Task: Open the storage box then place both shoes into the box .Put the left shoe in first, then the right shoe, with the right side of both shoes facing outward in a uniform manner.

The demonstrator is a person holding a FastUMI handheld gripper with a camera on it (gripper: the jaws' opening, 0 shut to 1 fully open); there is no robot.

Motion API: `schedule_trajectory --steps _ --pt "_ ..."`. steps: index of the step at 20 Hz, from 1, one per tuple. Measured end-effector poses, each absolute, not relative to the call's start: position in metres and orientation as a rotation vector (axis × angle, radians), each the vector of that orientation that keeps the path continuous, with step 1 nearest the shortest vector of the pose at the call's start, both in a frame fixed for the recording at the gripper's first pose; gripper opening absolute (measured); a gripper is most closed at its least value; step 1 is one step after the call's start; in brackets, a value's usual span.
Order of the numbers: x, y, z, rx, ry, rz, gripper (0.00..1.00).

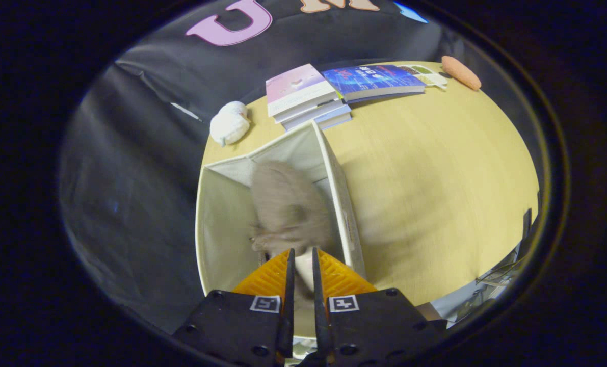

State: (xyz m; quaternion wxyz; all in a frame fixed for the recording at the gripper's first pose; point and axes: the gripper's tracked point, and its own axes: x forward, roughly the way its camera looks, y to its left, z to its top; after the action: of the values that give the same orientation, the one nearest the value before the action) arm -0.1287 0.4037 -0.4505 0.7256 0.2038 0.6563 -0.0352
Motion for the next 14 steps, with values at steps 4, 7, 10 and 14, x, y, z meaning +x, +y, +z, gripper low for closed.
schedule_trajectory --steps 4,7,10,14 --pt "-0.106 0.396 -0.440 0.470 1.380 -0.084 0.21" --pt "-0.080 0.389 -0.424 0.490 1.270 -0.074 0.21" --pt "-0.042 0.366 -0.393 0.445 1.096 -0.070 0.21" --pt "0.009 0.334 -0.338 0.316 0.845 -0.042 0.21"
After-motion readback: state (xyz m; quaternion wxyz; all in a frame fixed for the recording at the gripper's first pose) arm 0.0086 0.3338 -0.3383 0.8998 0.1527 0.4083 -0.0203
